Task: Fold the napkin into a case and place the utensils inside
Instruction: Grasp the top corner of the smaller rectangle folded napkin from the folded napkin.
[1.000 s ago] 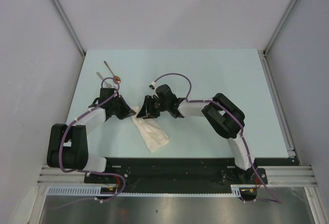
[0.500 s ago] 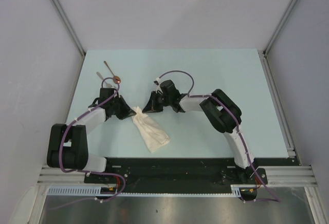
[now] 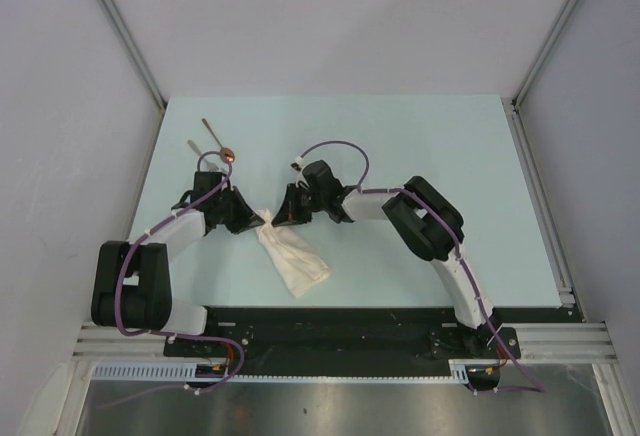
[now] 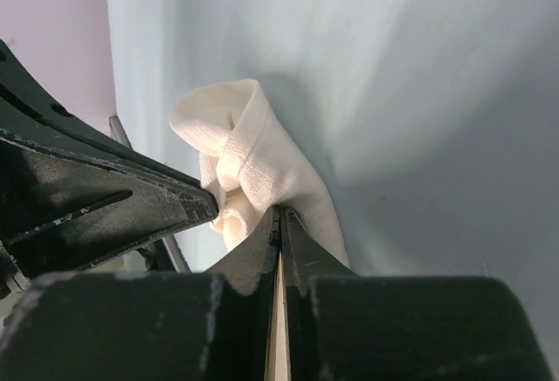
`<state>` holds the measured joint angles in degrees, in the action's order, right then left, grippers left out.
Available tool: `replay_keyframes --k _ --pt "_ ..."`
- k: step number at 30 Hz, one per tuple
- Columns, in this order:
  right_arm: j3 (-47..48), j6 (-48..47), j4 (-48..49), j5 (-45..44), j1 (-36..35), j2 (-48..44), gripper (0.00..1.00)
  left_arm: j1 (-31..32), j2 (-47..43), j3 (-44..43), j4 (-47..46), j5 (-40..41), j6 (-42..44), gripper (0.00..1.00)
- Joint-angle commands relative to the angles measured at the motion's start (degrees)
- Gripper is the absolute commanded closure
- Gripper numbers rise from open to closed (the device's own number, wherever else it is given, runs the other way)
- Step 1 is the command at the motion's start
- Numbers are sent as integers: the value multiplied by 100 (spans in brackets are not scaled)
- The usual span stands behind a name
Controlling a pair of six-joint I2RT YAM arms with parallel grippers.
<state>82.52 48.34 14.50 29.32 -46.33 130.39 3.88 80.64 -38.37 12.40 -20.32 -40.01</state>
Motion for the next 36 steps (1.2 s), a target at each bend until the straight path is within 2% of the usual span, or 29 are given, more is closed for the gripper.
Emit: replay_keyframes --k 1,9,14,22,24,26,31,36 --pt "194 -430 -483 -199 -87 -417 95 -63 -40 -162 -28 -183 125 100" --pt "54 -237 -274 -129 -263 -479 94 -98 -92 -162 8 -210 134 100" --pt "211 -167 -194 -23 -351 -234 95 -98 -110 -162 25 -210 143 100" --pt "537 281 509 311 -386 250 95 -98 -163 -65 16 -254 64 100" --pt "572 212 396 285 -403 277 96 -107 -198 -74 60 -201 90 100" --pt "660 -122 -198 118 -465 251 96 -124 -294 -57 69 -175 81 100" --pt "-42 -158 -114 21 -413 40 96 -177 -330 -127 95 -104 125 100" --pt "-272 -149 44 -5 -307 -337 97 -186 -286 -92 104 -113 142 100"
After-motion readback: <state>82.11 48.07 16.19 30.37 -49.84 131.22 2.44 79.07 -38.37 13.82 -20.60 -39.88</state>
